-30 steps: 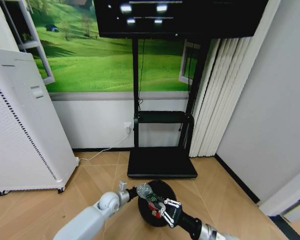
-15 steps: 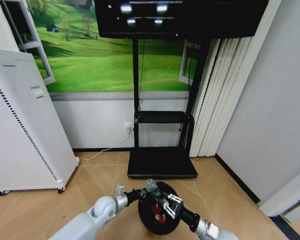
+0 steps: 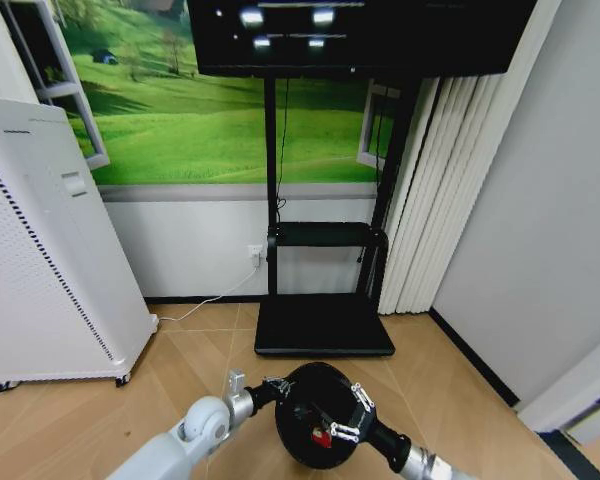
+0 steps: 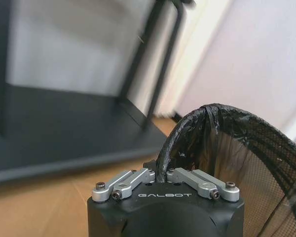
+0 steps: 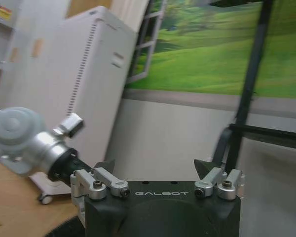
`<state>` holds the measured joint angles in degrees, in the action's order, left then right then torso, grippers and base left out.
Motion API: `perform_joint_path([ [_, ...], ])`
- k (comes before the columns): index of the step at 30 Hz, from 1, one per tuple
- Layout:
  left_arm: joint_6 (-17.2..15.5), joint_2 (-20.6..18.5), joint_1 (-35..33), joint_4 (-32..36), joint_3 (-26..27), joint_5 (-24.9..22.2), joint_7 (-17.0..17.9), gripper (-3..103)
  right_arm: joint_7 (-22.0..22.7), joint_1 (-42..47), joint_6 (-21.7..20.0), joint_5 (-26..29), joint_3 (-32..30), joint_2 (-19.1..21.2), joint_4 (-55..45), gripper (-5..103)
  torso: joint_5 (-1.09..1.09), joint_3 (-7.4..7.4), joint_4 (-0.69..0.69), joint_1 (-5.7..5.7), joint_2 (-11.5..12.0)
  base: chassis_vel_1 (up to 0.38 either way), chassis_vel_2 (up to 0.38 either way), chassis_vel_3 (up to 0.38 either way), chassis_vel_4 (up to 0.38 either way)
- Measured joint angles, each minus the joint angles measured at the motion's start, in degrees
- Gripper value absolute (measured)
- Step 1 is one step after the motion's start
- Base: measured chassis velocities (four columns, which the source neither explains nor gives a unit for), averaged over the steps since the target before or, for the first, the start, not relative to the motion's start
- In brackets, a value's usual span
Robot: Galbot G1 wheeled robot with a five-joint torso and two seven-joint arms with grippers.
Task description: Pick up the trash bin and place the garbage on the floor into it.
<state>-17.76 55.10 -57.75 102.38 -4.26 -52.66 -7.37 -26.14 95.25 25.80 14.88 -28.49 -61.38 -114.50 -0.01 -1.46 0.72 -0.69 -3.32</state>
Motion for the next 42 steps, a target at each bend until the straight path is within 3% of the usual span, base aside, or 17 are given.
perform_joint_path([
  [2,0.18,-0.44,-3.39,3.17,5.30,-1.07,4.60,4,4.30,-0.48,-2.78,3.00,-2.01,-1.12,1.33,97,-0.01,0.00,0.02,0.00,0.00,0.000,0.000,0.000,0.000],
  [5,0.38,-1.12,-5.68,4.96,8.45,-1.29,6.93,4,6.92,-1.40,-4.76,4.47,-3.36,-2.05,2.57,100,0.00,0.00,-0.01,0.00,0.00,0.000,0.000,0.000,0.000],
  [6,0.43,-1.73,-7.92,6.76,10.99,-1.75,9.03,4,9.74,-2.39,-6.16,5.00,-4.11,-3.19,3.75,100,0.00,0.00,-0.01,0.00,0.00,0.000,0.000,0.000,0.000],
  [8,0.42,-2.80,-14.10,11.07,17.49,-2.81,13.70,4,20.81,-4.69,-12.58,5.83,-5.41,-5.43,5.95,100,0.01,0.00,-0.02,0.00,0.00,0.000,0.000,0.000,0.000],
  [9,0.42,-2.80,-14.10,11.07,17.49,-2.81,13.70,4,20.81,-4.69,-12.58,5.83,-5.41,-5.43,5.95,100,0.01,0.00,-0.02,0.00,0.00,0.000,0.000,0.000,0.000],
  [10,0.35,-2.71,-17.97,13.43,21.30,-2.83,16.80,4,27.36,-6.00,-15.49,5.87,-5.89,-6.00,7.03,100,-0.02,0.00,-0.01,0.00,0.00,0.000,0.000,0.000,0.000],
  [11,0.35,-2.71,-17.97,13.43,21.30,-2.83,16.80,4,27.36,-6.00,-15.49,5.87,-5.89,-6.00,7.03,100,-0.02,0.00,-0.01,0.00,0.00,0.000,0.000,0.000,0.000],
  [13,-0.04,-0.94,-25.07,17.59,29.01,-2.54,21.52,4,35.79,-8.09,-17.38,4.46,-6.59,-6.09,9.20,100,0.02,0.00,-0.02,0.00,0.00,0.000,0.000,0.000,0.000],
  [14,-0.04,-0.94,-25.07,17.59,29.01,-2.54,21.52,4,35.79,-8.09,-17.38,4.46,-6.59,-6.09,9.20,100,0.02,0.00,-0.02,0.00,0.00,0.000,0.000,0.000,0.000],
  [16,-0.72,2.28,-33.40,22.88,39.27,-2.77,23.61,4,40.02,-9.08,-18.22,3.34,-7.77,-5.58,10.19,100,-0.02,0.00,-0.01,0.00,0.00,0.000,0.000,0.000,0.000],
  [17,-0.72,2.28,-33.40,22.88,39.27,-2.77,23.61,4,40.02,-9.08,-18.22,3.34,-7.77,-5.58,10.19,100,-0.02,0.00,-0.01,0.00,0.00,0.000,0.000,0.000,0.000],
  [18,-0.84,4.12,-37.89,25.17,44.51,-2.79,23.75,4,41.59,-9.40,-18.23,2.72,-7.97,-5.62,10.53,100,0.01,0.01,-0.01,0.00,0.00,0.000,0.000,0.000,0.000],
  [21,-1.46,6.71,-46.19,28.49,51.99,-3.50,23.30,4,43.65,-8.32,-17.54,1.71,-10.04,-7.67,10.38,100,0.01,0.01,-0.06,0.01,0.00,0.000,0.000,0.000,0.000],
  [27,-1.76,10.82,-53.74,31.23,58.56,-6.13,21.87,4,45.86,-8.23,-15.83,-1.04,-11.60,-10.02,9.78,100,0.01,0.01,0.03,0.01,0.00,0.000,0.000,0.000,0.000],
  [32,-0.30,17.85,-60.05,31.79,66.49,-6.56,16.46,4,45.65,-9.26,-16.44,-1.68,-10.31,-10.13,8.36,100,0.02,0.00,-0.03,0.01,0.00,0.000,0.000,0.000,0.000],
  [38,2.53,20.46,-63.07,27.99,71.84,-5.95,12.97,4,44.88,-8.70,-15.86,-1.83,-10.20,-10.24,8.17,100,0.00,0.00,-0.01,0.00,0.01,0.000,0.000,0.000,0.000],
  [42,4.06,22.25,-64.44,24.97,71.77,-4.56,11.49,4,44.27,-8.59,-15.17,-1.69,-10.31,-10.54,8.84,100,0.02,0.00,-0.02,0.00,0.01,0.044,0.005,-0.032,-0.014],
])
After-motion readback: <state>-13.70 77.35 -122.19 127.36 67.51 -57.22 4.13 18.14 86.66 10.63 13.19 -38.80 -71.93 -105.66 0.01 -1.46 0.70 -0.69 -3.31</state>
